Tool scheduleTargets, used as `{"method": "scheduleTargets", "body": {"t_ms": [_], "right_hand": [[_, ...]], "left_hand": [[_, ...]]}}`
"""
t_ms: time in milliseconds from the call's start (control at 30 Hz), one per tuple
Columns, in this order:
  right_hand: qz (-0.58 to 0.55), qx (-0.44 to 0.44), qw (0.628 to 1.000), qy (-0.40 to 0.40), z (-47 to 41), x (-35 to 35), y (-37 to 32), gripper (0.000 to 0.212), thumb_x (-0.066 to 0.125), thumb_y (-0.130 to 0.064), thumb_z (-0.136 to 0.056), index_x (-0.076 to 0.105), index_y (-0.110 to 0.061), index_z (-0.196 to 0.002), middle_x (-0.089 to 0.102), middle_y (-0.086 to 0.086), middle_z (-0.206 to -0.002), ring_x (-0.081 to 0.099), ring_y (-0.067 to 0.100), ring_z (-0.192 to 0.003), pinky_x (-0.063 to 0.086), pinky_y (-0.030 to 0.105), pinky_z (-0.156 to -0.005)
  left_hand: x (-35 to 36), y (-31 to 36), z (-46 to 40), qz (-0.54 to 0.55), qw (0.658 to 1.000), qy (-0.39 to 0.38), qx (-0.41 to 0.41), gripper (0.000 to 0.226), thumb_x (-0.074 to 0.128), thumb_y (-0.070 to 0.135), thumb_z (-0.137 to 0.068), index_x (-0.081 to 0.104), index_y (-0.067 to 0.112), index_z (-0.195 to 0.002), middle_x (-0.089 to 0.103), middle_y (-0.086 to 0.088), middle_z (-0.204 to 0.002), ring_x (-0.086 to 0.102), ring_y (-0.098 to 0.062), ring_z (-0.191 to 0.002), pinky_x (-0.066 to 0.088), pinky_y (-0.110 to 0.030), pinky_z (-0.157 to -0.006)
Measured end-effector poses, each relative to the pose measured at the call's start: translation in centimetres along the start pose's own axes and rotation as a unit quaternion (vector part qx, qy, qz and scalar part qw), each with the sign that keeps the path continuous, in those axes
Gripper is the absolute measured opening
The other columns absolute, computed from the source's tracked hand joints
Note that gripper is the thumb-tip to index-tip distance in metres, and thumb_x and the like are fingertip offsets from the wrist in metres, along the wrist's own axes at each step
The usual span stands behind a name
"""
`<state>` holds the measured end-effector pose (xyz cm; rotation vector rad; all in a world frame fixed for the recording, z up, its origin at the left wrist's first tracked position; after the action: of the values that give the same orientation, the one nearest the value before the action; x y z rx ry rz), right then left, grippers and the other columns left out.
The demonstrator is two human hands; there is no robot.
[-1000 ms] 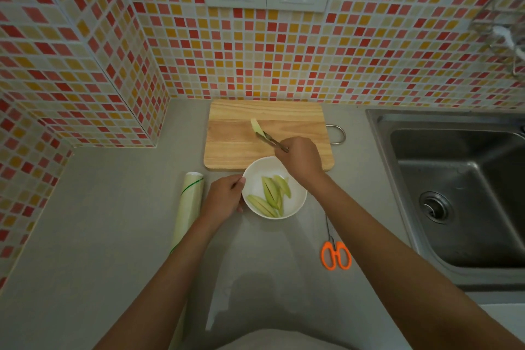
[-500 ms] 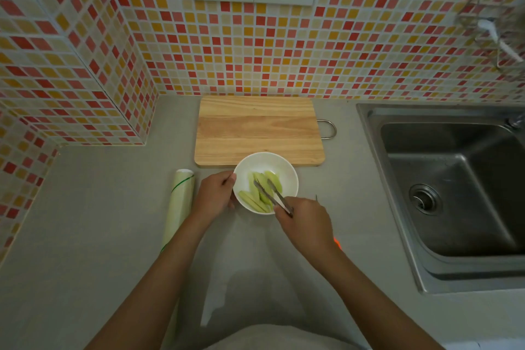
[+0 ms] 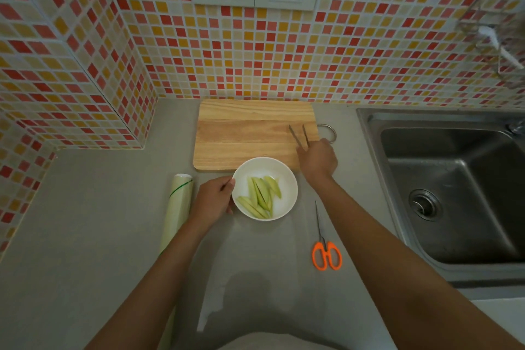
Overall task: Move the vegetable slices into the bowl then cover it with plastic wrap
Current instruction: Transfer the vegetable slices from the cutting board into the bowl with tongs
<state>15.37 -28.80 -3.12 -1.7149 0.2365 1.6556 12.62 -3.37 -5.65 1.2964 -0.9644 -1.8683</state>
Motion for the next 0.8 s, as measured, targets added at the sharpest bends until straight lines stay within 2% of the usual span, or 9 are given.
{"method": "scheduleTargets", "body": {"t_ms": [200, 467, 600, 667, 700, 733, 800], "right_hand": [[0.052, -0.016, 0.998, -0.038, -1.4, 1.8, -0.4, 0.041, 0.057, -0.04, -0.091, 0.066, -0.004, -0.109, 0.058, 0.012, -0.12, 0.059, 0.03, -0.109, 0.05, 0.039, -0.082], [0.06, -0.024, 0.996, -0.053, -2.1, 1.7, -0.3, 0.046, 0.056, -0.048, -0.089, 0.062, -0.011, -0.115, 0.054, 0.011, -0.122, 0.061, 0.03, -0.105, 0.048, 0.037, -0.079], [-0.001, -0.041, 0.999, -0.018, -0.7, 0.5, -0.3, 0.048, 0.049, -0.052, -0.091, 0.063, -0.011, -0.111, 0.061, 0.012, -0.115, 0.063, 0.031, -0.099, 0.048, 0.036, -0.076], [-0.075, -0.061, 0.995, -0.012, 1.0, 0.1, 0.3, 0.044, 0.044, -0.05, -0.094, 0.069, -0.014, -0.099, 0.069, 0.01, -0.096, 0.065, 0.03, -0.089, 0.045, 0.033, -0.069], [-0.102, -0.07, 0.992, -0.031, 1.9, 0.1, 0.7, 0.042, 0.042, -0.049, -0.096, 0.068, -0.018, -0.083, 0.068, 0.006, -0.081, 0.064, 0.028, -0.08, 0.041, 0.031, -0.063], [-0.12, -0.077, 0.988, -0.062, 2.9, 0.2, 1.1, 0.044, 0.041, -0.048, -0.097, 0.06, -0.022, -0.066, 0.061, 0.002, -0.067, 0.059, 0.025, -0.071, 0.037, 0.029, -0.057], [-0.154, -0.089, 0.976, -0.124, 4.8, 0.6, 1.8, 0.05, 0.042, -0.04, -0.098, 0.041, -0.02, -0.052, 0.047, -0.002, -0.053, 0.049, 0.019, -0.06, 0.031, 0.029, -0.054]], "left_hand": [[0.1, -0.3, -0.2, -0.003, 1.0, -0.004, 0.003, 0.033, 0.041, 0.019, -0.099, 0.068, 0.014, -0.081, 0.061, -0.001, -0.051, 0.059, -0.021, -0.047, 0.049, -0.035, -0.063], [0.1, -0.3, -0.3, -0.002, 1.0, -0.005, 0.001, 0.031, 0.042, 0.02, -0.099, 0.068, 0.011, -0.085, 0.062, -0.001, -0.051, 0.06, -0.021, -0.046, 0.053, -0.038, -0.065], [0.1, -0.4, -0.3, -0.004, 1.0, -0.002, -0.001, 0.03, 0.042, 0.02, -0.099, 0.069, 0.011, -0.087, 0.062, -0.001, -0.053, 0.059, -0.02, -0.045, 0.052, -0.037, -0.066], [0.1, -0.4, -0.2, 0.002, 1.0, -0.002, -0.002, 0.03, 0.042, 0.021, -0.099, 0.07, 0.012, -0.089, 0.062, -0.001, -0.054, 0.059, -0.019, -0.045, 0.052, -0.037, -0.065], [0.1, -0.4, -0.2, 0.005, 1.0, -0.002, -0.001, 0.03, 0.043, 0.021, -0.099, 0.07, 0.013, -0.089, 0.062, -0.001, -0.054, 0.058, -0.019, -0.045, 0.051, -0.036, -0.064], [0.1, -0.4, -0.1, 0.006, 1.0, 0.0, -0.001, 0.03, 0.043, 0.021, -0.099, 0.07, 0.014, -0.089, 0.062, -0.001, -0.053, 0.058, -0.019, -0.045, 0.051, -0.035, -0.064], [0.1, -0.3, -0.1, 0.002, 1.0, 0.002, 0.001, 0.03, 0.043, 0.022, -0.099, 0.07, 0.014, -0.088, 0.061, 0.002, -0.051, 0.058, -0.016, -0.043, 0.05, -0.033, -0.062]]}}
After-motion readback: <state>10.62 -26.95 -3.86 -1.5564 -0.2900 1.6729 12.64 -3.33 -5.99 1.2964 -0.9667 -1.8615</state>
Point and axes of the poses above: each hand's wrist, its own z-axis away from the middle knuckle, its own x-axis out of the palm, y = z × x, the point moved 4 cm from there along -z, towards the middle knuckle
